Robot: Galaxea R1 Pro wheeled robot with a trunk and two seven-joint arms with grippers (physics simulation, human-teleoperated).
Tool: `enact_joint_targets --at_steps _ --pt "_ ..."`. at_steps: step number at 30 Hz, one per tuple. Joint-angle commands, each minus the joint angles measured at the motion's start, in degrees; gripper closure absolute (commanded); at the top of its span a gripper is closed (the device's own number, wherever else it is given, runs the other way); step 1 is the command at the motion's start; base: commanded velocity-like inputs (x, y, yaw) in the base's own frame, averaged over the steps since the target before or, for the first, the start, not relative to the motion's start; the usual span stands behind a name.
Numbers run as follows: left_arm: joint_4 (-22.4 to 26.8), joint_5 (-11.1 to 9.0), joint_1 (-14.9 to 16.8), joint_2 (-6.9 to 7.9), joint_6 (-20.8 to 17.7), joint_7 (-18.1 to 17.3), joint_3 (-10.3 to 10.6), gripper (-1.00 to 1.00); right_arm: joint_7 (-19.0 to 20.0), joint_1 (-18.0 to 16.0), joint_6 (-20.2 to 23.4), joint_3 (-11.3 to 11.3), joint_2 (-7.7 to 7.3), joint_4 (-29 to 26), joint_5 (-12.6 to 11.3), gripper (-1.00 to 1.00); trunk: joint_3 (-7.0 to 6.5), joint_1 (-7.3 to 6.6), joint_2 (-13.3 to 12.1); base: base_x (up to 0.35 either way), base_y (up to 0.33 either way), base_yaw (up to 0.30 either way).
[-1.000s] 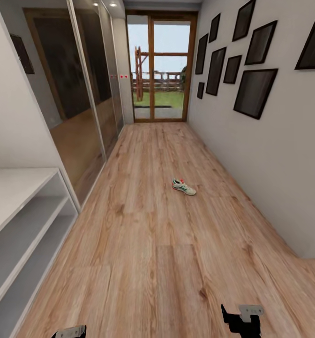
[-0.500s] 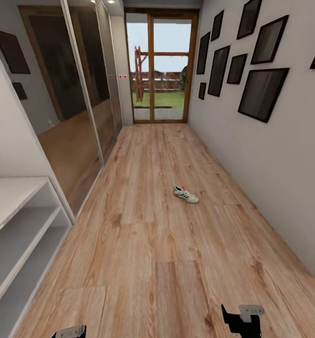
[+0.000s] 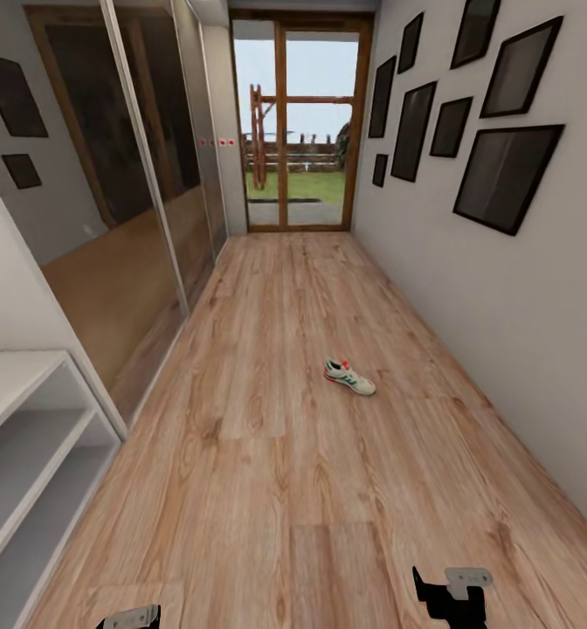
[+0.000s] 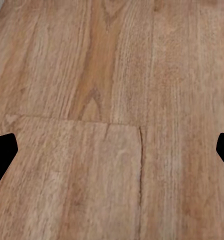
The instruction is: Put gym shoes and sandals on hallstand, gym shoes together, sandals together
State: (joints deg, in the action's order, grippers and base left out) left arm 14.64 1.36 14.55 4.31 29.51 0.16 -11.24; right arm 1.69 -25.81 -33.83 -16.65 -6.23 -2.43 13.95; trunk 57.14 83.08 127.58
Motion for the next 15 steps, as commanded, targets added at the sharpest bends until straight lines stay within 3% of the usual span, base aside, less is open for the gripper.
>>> enact_joint_targets --at_steps 1,15 --pt "-0.05 0.15 0.04 -0.01 0.19 0.02 -0.15 -1.0 0.17 -0.03 -0.18 -0.49 -0.01 0.05 0.38 -1.0 0.05 0.03 0.02 0.338 0.0 0.0" --pt "-0.05 0.19 0.04 0.0 0.19 0.02 -0.14 -1.0 0.16 -0.03 -0.18 -0.49 -0.01 0.05 0.38 -1.0 0.05 0.03 0.02 0.338 0.0 0.0"
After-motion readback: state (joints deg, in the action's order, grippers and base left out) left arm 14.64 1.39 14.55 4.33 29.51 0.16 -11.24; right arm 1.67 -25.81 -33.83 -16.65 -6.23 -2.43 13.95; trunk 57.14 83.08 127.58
